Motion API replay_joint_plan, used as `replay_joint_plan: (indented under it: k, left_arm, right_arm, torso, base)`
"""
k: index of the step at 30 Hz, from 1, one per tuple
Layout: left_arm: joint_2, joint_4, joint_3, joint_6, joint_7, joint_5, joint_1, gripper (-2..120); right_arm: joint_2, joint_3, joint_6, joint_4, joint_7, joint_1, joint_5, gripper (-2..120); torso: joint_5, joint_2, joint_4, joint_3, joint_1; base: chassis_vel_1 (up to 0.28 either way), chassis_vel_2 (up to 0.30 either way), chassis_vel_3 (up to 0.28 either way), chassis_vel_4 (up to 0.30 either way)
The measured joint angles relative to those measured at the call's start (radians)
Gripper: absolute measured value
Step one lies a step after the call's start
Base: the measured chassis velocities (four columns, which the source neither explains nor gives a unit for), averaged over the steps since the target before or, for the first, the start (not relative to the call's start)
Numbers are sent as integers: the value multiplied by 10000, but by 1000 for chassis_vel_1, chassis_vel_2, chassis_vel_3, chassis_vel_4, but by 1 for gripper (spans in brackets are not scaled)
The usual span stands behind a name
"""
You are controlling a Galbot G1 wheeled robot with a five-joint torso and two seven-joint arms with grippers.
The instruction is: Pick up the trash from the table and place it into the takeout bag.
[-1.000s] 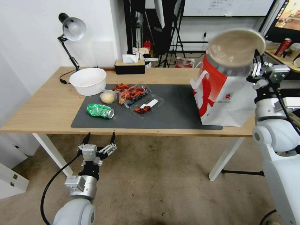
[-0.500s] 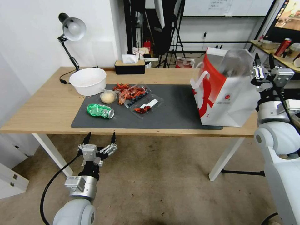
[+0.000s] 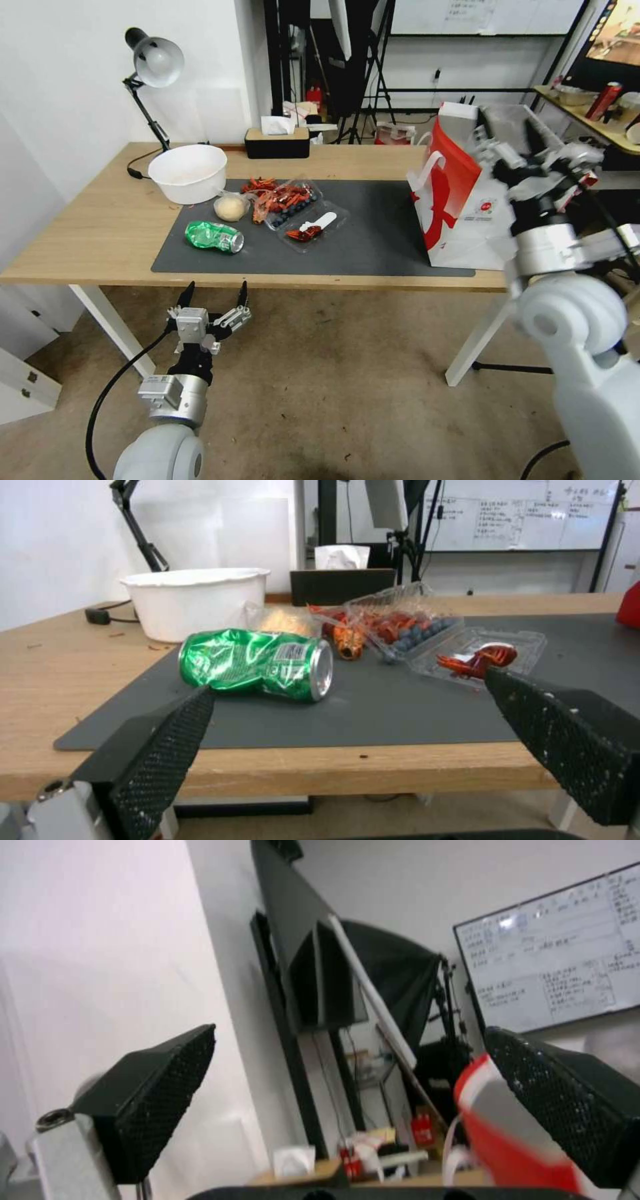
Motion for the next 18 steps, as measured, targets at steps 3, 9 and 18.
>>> replay_joint_plan:
  k: [3, 9, 18]
  left_arm:
    - [2, 0, 1, 0, 5, 1, 0, 100]
    - [20, 12, 2, 0, 8, 1, -3, 100]
    - [42, 82, 4, -6, 10, 2, -47, 100]
  right_arm:
    - [107, -443, -37, 17, 40, -350, -625, 100]
    - [263, -1122, -64, -111, 537, -1501, -2353, 100]
    - [557, -1709, 841, -401, 976, -3542, -4158, 100]
  torso:
    - [3, 0, -1, 1, 0]
    - [0, -2, 1, 2, 0]
    - [1, -2, 0, 1, 0]
  base:
    - [0, 0, 0, 0]
    - [0, 0, 0, 0]
    - [0, 0, 0, 0]
